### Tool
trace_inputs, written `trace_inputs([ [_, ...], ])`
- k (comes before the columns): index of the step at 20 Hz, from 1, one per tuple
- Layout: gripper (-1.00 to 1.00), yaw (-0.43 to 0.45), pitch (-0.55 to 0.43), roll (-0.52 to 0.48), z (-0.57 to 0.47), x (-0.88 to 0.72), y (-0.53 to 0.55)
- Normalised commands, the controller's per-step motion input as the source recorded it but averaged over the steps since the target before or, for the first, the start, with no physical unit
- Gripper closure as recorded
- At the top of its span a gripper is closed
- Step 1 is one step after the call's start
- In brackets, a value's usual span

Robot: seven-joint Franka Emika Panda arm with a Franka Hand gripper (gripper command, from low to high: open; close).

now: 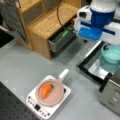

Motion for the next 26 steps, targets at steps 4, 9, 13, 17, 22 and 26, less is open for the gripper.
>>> trace_inputs([
  [4, -1.00, 0.062, 0.210, -0.145, 0.15, 0.18, 0.01],
  [9, -1.00, -0.055, 0.347, -0.194, 0.15, 0.20, 0.00],
  [13, -1.00, -0.028, 0.346, -0.196, 0.18, 0.31, -0.04],
  [17, -1.00, 0.006, 0.308, -0.164, 0.19, 0.37, -0.07],
  [22, -1.00, -0.005, 0.278, -0.157, 0.21, 0.36, -0.03],
  [26, -1.00, 0.004, 0.271, -0.184, 0.25, 0.41, -0.01],
])
